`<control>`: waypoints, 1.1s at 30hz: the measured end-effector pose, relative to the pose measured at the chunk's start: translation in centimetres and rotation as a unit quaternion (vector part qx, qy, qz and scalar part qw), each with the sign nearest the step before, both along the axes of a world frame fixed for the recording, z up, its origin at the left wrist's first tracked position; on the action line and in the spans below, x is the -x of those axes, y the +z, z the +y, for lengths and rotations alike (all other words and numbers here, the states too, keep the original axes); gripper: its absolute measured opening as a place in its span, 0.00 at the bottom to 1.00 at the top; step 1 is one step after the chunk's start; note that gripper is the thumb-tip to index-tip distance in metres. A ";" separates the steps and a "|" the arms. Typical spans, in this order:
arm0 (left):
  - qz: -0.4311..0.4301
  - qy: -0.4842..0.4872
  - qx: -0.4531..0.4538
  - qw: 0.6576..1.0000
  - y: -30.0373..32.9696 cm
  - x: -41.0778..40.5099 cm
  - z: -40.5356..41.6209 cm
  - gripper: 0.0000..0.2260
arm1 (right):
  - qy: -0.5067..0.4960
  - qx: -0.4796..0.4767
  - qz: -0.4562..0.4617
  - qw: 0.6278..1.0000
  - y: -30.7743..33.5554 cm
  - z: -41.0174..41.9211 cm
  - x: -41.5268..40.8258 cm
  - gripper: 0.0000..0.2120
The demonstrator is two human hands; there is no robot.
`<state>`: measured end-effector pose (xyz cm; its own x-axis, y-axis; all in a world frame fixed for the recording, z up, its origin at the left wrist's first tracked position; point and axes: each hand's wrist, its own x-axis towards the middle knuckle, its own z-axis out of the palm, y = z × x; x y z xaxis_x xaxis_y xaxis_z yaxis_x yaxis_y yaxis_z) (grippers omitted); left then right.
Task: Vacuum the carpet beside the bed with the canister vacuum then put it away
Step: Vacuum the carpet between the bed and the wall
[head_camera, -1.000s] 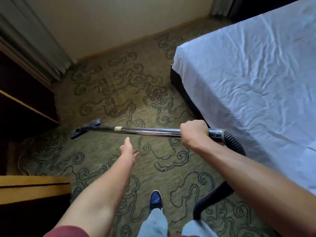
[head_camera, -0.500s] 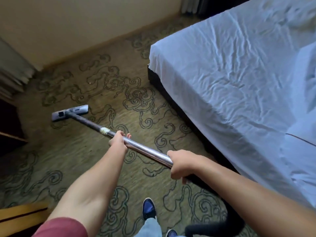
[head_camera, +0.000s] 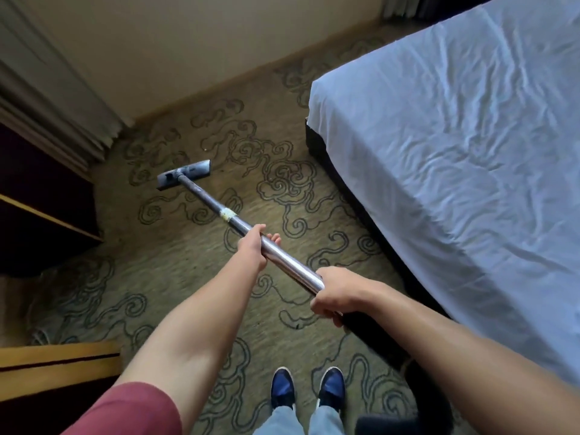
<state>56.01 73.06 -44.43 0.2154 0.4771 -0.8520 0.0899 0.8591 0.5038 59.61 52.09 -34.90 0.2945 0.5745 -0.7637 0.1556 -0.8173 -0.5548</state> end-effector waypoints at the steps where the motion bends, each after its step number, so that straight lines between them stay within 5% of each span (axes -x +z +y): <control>1: -0.006 0.017 0.005 1.000 -0.3 -0.1 -0.1 0.07 | -0.010 0.004 0.023 1.000 -0.1 -0.8 -0.1 0.13; 11: 0.030 0.029 -0.007 0.999 -2.5 -2.2 0.8 0.04 | -0.007 0.040 0.079 0.996 -0.6 1.8 -2.6 0.20; 21: 0.074 -0.023 0.009 0.997 -5.4 -4.3 6.7 0.05 | 0.043 0.075 0.011 0.996 -0.8 8.9 -5.4 0.11; 33: 0.046 -0.154 0.045 0.986 -10.1 -14.3 8.1 0.07 | -0.077 0.144 -0.001 0.987 -3.3 11.7 -9.4 0.15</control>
<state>70.30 81.14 -54.56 0.2575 0.3236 -0.9105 0.3949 0.8248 0.4048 69.00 63.77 -38.22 0.3626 0.2825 -0.8881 0.0177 -0.9549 -0.2965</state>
